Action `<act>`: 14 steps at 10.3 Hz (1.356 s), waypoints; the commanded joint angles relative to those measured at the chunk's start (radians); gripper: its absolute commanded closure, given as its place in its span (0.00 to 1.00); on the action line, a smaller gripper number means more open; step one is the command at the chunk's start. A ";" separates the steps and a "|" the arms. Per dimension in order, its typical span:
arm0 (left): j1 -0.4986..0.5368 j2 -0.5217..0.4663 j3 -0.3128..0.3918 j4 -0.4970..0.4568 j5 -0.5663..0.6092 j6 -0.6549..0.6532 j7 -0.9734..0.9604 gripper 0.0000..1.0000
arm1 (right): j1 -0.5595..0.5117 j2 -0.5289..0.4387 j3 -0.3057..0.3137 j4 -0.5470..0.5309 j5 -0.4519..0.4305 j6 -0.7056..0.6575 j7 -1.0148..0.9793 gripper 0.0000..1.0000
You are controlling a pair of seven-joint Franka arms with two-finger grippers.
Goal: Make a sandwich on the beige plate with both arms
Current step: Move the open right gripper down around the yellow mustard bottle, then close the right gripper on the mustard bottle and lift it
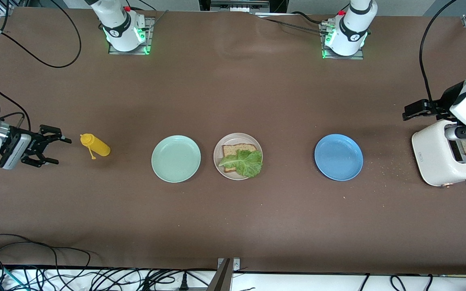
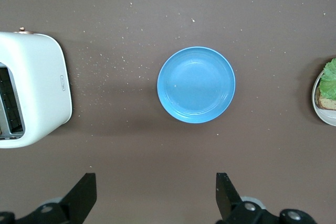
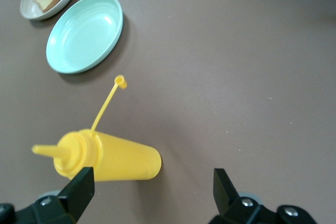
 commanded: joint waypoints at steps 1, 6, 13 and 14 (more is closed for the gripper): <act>-0.006 0.007 0.001 0.024 0.026 -0.016 0.005 0.00 | -0.017 -0.007 0.009 -0.060 0.046 0.011 -0.133 0.00; -0.006 0.007 0.001 0.024 0.026 -0.016 0.005 0.00 | -0.017 0.028 0.009 -0.100 0.046 0.013 -0.427 0.00; -0.004 0.007 0.001 0.024 0.026 -0.016 0.005 0.00 | 0.012 0.076 0.026 -0.103 0.046 0.060 -0.487 0.00; -0.004 0.005 0.001 0.024 0.026 -0.016 0.005 0.00 | 0.017 0.085 0.026 -0.105 0.047 0.062 -0.487 0.00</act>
